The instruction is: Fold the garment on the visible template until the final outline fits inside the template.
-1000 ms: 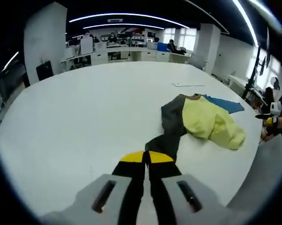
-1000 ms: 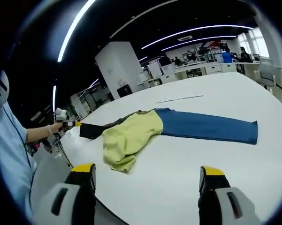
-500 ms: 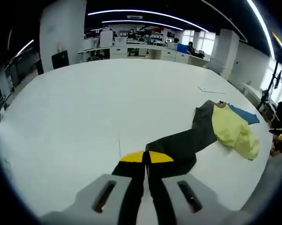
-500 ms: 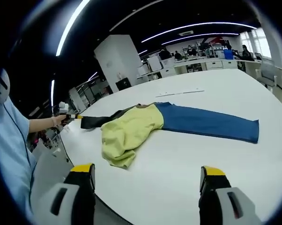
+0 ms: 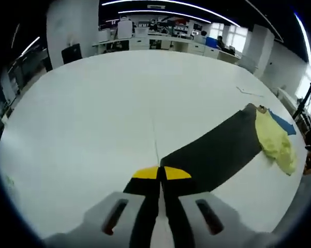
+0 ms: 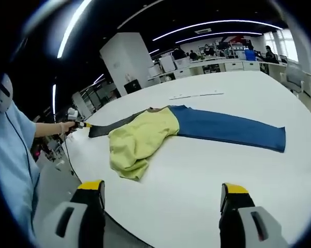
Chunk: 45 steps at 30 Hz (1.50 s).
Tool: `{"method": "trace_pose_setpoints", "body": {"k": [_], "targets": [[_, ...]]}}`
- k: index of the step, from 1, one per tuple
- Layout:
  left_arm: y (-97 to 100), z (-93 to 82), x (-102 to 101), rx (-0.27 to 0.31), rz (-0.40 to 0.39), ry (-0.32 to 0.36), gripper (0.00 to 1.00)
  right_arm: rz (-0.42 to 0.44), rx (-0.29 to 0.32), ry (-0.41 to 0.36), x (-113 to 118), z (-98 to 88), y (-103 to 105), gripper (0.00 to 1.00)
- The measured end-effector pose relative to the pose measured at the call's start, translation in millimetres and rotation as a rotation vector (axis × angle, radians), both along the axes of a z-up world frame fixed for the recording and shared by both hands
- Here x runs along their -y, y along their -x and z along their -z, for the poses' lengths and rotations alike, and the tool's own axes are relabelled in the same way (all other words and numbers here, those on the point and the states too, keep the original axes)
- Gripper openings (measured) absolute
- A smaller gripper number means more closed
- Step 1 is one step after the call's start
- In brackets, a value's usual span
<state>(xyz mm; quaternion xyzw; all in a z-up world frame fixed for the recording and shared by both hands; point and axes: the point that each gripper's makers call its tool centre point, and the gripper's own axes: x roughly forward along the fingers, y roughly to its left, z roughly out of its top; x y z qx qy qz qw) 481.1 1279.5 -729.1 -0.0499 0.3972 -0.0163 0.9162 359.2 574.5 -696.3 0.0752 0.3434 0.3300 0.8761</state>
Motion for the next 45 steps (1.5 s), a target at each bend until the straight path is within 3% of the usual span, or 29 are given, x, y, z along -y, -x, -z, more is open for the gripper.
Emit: {"method": "trace_pose_setpoints", "body": {"k": [1,3,6,8,9,18,27,37,41,45], "targets": [[-1.2,3.7,-2.5,0.002,-0.039,0.035,0.00,-0.004,-0.005,0.004,-0.5,2.0,0.5,0.93],[0.9,12.3,-8.0,-0.025,-0.034,-0.004,0.00,-0.002,-0.016,0.006,-0.9,4.5,0.9,0.93],[2.5,20.5,-4.9,-0.044,-0.030,-0.004,0.00,-0.007,-0.022,0.010,-2.6,6.0,1.6,0.93],[8.2,29.1,-9.5,-0.092,-0.062,-0.025,0.00,-0.011,-0.025,0.013,-4.1,6.7,2.2,0.93],[9.5,33.3,-7.9,-0.106,-0.041,-0.036,0.00,-0.011,-0.024,0.013,-4.3,6.7,2.0,0.93],[9.5,38.9,-9.3,-0.109,-0.053,-0.030,0.00,-0.006,-0.024,0.009,-4.3,5.9,5.9,0.93],[7.7,30.7,-3.6,-0.061,-0.013,-0.032,0.04,-0.005,-0.019,0.001,-6.7,3.7,7.2,0.93],[13.5,11.2,4.0,-0.001,0.029,-0.031,0.35,-0.014,-0.002,-0.017,-11.7,-0.3,6.7,0.93],[17.4,1.3,5.6,0.040,0.031,-0.028,0.56,-0.018,0.004,-0.026,-13.6,-1.9,7.5,0.93],[20.2,-8.0,16.5,0.072,0.111,-0.045,0.76,-0.020,0.011,-0.033,-14.6,-3.5,8.1,0.93]]}}
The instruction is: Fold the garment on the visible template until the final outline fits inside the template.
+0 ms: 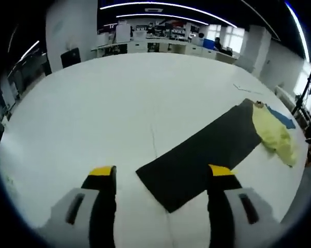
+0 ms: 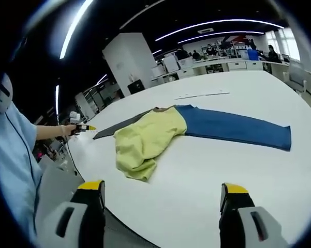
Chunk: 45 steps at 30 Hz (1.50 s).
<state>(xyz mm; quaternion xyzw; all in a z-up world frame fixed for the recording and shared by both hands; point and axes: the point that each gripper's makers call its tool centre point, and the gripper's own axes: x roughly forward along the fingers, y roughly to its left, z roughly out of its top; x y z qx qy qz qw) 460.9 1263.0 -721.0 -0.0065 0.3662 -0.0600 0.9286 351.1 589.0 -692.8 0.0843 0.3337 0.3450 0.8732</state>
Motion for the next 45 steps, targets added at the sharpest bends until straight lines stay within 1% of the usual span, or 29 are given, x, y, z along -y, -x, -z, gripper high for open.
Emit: {"method": "trace_pose_setpoints", "body": {"k": [1,2,6,8,11,12,14,15,18,22,23,24,27,29,32,33,34,35,37,41,42,43,45], "targets": [[0.7,-4.2,5.2,0.018,0.037,-0.007,0.80,-0.002,0.003,-0.002,-0.4,-0.6,0.2,0.93],[1.7,-6.4,7.9,0.024,0.052,-0.009,0.85,-0.003,0.004,-0.002,-0.5,-0.7,0.5,0.93],[5.8,-16.4,21.2,0.044,0.114,-0.012,0.99,-0.012,0.011,-0.009,-1.2,-3.1,2.4,0.93],[8.9,-21.7,31.2,0.053,0.145,-0.006,0.99,-0.013,0.018,-0.011,-0.4,-4.4,2.8,0.93],[12.3,-27.3,42.7,0.061,0.163,-0.002,0.99,-0.009,0.024,-0.019,0.9,-5.7,3.2,0.93],[12.8,-31.3,50.7,0.077,0.183,0.007,0.99,-0.009,0.025,-0.021,1.2,-5.9,3.7,0.93],[14.8,-34.1,57.9,0.077,0.191,0.014,0.97,-0.015,0.028,-0.023,0.8,-6.4,5.3,0.93],[16.1,-37.0,66.8,0.086,0.217,0.015,0.96,-0.017,0.030,-0.023,0.7,-6.7,6.0,0.93],[18.5,-40.8,80.5,0.094,0.243,0.018,0.96,-0.019,0.035,-0.028,0.7,-7.3,7.0,0.93],[23.5,-47.6,106.1,0.098,0.308,0.006,0.95,-0.031,0.035,-0.024,2.4,-6.9,9.6,0.92],[23.2,-51.4,114.6,0.113,0.336,0.012,0.95,-0.033,0.037,-0.023,3.6,-7.2,10.2,0.92],[23.6,-53.4,119.0,0.115,0.341,0.013,0.94,-0.032,0.040,-0.026,4.5,-7.9,10.2,0.92],[26.2,-62.7,143.1,0.130,0.398,0.000,0.91,-0.023,0.048,-0.032,7.1,-9.6,10.2,0.92],[27.0,-66.1,155.5,0.137,0.425,-0.004,0.91,-0.023,0.052,-0.037,6.9,-10.1,10.5,0.92],[27.6,-74.3,182.6,0.159,0.485,0.003,0.90,-0.029,0.052,-0.038,5.7,-8.8,13.2,0.92],[27.8,-76.3,189.1,0.163,0.493,0.004,0.89,-0.032,0.053,-0.039,5.2,-8.3,14.3,0.92],[28.9,-78.8,200.6,0.166,0.523,0.004,0.89,-0.038,0.049,-0.042,4.0,-7.4,16.3,0.92],[28.8,-79.7,203.9,0.168,0.530,0.006,0.90,-0.039,0.049,-0.042,3.6,-7.0,17.1,0.92],[29.1,-83.0,220.4,0.176,0.582,-0.010,0.89,-0.041,0.048,-0.043,3.4,-5.9,18.4,0.92],[27.0,-88.7,250.5,0.186,0.651,-0.013,0.88,-0.039,0.049,-0.047,3.5,-4.8,20.3,0.92],[26.9,-87.7,254.6,0.181,0.669,-0.025,0.87,-0.040,0.049,-0.045,3.8,-4.3,20.5,0.92],[28.9,-85.7,263.1,0.165,0.695,-0.038,0.86,-0.043,0.049,-0.042,3.6,-3.9,21.2,0.92],[34.0,-81.5,275.8,0.144,0.748,-0.078,0.86,-0.048,0.052,-0.038,3.8,-3.6,21.3,0.92]]}}
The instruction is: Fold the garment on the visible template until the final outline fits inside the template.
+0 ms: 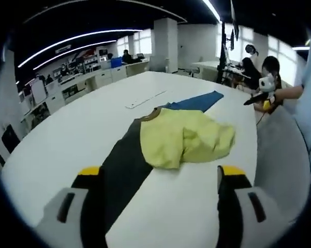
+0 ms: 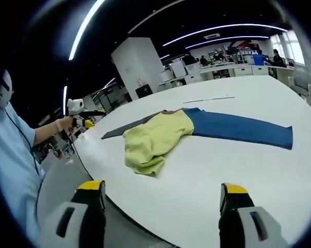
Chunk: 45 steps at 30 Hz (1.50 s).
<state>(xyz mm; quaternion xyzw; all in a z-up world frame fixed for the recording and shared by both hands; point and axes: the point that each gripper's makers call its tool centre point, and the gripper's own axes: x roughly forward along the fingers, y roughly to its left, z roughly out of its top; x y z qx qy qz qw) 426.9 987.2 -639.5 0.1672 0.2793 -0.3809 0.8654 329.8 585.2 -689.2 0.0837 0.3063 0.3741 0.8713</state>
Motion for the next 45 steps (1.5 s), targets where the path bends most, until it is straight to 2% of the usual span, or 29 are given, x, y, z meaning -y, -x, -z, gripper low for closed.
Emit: {"method": "trace_pose_setpoints", "body": {"k": [4,9,16,19,22,26,29,33,35,38,42,45], "targets": [[9.5,11.2,23.6,-0.025,0.095,-0.078,0.85,0.003,-0.001,-0.006,-0.1,0.1,-0.8,0.92],[10.2,17.9,43.4,-0.027,0.162,-0.110,0.80,0.001,0.000,-0.009,-2.8,1.2,-0.7,0.92],[6.5,30.9,64.3,-0.028,0.231,-0.152,0.75,0.001,0.001,-0.015,-6.4,2.7,0.9,0.92],[4.3,37.3,68.5,-0.034,0.236,-0.162,0.70,0.007,-0.001,-0.015,-5.5,3.8,0.9,0.92],[3.3,41.6,75.2,-0.029,0.252,-0.176,0.70,0.010,-0.002,-0.019,-4.8,3.9,1.7,0.92],[-1.3,42.9,84.0,-0.017,0.262,-0.176,0.59,0.017,-0.009,-0.021,-2.4,5.3,2.7,0.92],[-9.4,48.7,85.6,0.011,0.277,-0.236,0.51,0.018,-0.012,-0.020,-2.0,6.0,2.9,0.92],[-19.0,55.7,96.9,-0.014,0.260,-0.212,0.43,0.022,-0.014,-0.026,-2.5,5.3,1.6,0.91],[-23.8,58.2,101.7,-0.003,0.259,-0.211,0.39,0.023,-0.012,-0.028,-3.0,4.4,1.6,0.91],[-30.2,63.4,102.7,0.015,0.265,-0.254,0.29,0.026,-0.017,-0.026,-1.1,4.7,2.9,0.91],[-29.8,68.3,107.4,-0.013,0.274,-0.236,0.16,0.042,-0.018,-0.033,2.7,3.7,4.7,0.91],[-28.4,77.7,107.3,-0.040,0.287,-0.256,0.16,0.053,-0.022,-0.034,4.7,4.3,5.5,0.91]]}}
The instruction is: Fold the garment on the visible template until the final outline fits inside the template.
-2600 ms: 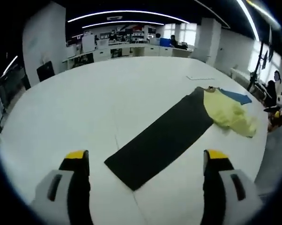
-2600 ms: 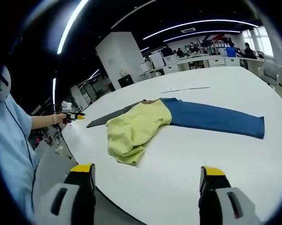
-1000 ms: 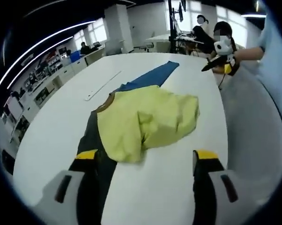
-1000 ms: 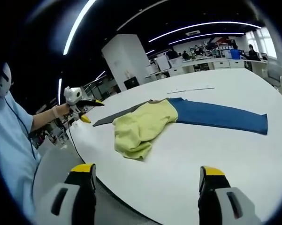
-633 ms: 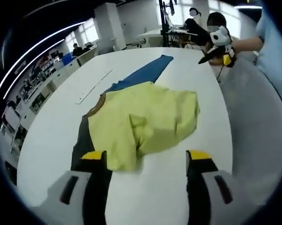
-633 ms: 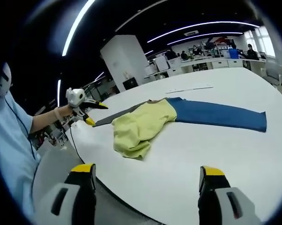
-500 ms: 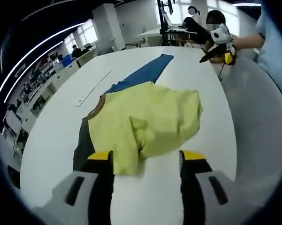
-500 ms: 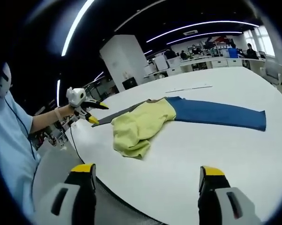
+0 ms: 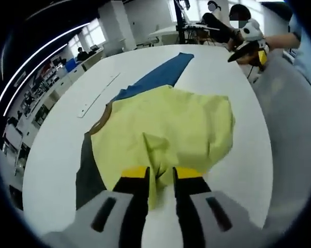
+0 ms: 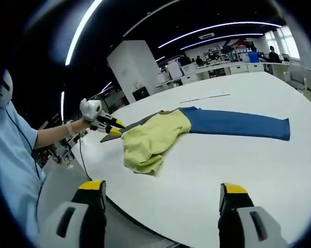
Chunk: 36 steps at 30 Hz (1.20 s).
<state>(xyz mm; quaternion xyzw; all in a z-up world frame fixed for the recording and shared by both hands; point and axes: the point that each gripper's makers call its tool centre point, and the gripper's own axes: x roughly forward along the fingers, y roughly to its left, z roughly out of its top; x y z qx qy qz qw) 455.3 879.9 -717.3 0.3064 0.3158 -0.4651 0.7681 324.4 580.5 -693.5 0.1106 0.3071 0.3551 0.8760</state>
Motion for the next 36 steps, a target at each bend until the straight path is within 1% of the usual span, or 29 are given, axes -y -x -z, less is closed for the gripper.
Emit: {"method": "trace_pose_setpoints", "body": {"k": [2,4,7,11,13,15,19,22,24,25,27,29,30,32,33,34,35,36], "targets": [[3.4,5.3,2.5,-0.023,0.009,0.000,0.16,0.002,-0.003,0.002,0.6,1.0,0.8,0.91],[5.0,11.0,4.0,-0.036,0.012,-0.005,0.13,0.003,-0.004,-0.001,0.0,1.2,1.4,0.91],[6.9,19.0,6.4,-0.063,0.007,-0.002,0.13,0.002,-0.007,-0.001,-1.3,1.9,1.6,0.91],[9.2,22.8,8.5,-0.078,0.004,0.004,0.12,0.003,-0.007,-0.002,-1.9,1.9,1.4,0.91],[7.5,22.7,5.2,-0.067,0.001,-0.005,0.12,0.003,-0.009,-0.004,-1.7,2.0,1.7,0.91],[3.4,20.6,0.1,-0.057,-0.026,-0.004,0.11,0.003,-0.012,0.001,-0.5,2.9,2.3,0.90],[-9.2,20.2,-17.7,-0.008,-0.075,-0.050,0.06,0.014,-0.015,-0.006,1.7,3.5,2.0,0.91],[-14.6,23.7,-22.8,0.014,-0.093,-0.073,0.09,0.016,-0.018,-0.008,1.0,4.0,2.2,0.90],[-16.3,27.3,-25.8,0.033,-0.084,-0.110,0.11,0.019,-0.017,-0.011,0.4,4.3,2.1,0.91],[-18.1,29.6,-28.3,0.053,-0.082,-0.142,0.12,0.020,-0.019,-0.011,0.2,4.6,2.2,0.91],[-19.3,32.9,-25.6,0.054,-0.088,-0.131,0.11,0.018,-0.022,-0.012,-0.4,5.4,2.7,0.91],[-25.0,33.9,-28.2,0.075,-0.111,-0.146,0.10,0.017,-0.022,-0.012,-0.5,5.7,2.8,0.91],[-26.9,34.6,-29.9,0.082,-0.116,-0.159,0.08,0.017,-0.024,-0.012,-0.2,6.1,3.0,0.91],[-31.2,37.2,-32.9,0.080,-0.124,-0.163,0.00,0.019,-0.027,-0.011,1.1,6.9,3.0,0.91],[-32.1,36.4,-34.5,0.076,-0.124,-0.167,0.00,0.019,-0.027,-0.011,1.6,7.1,3.0,0.91],[-36.6,32.5,-36.1,0.076,-0.146,-0.150,0.00,0.021,-0.028,-0.011,2.5,7.1,2.7,0.91],[-33.5,29.6,-35.0,0.064,-0.165,-0.132,0.00,0.023,-0.027,-0.012,3.1,6.9,2.5,0.91],[-34.2,27.0,-35.9,0.068,-0.163,-0.129,0.00,0.027,-0.026,-0.014,5.9,7.6,1.1,0.91]]}}
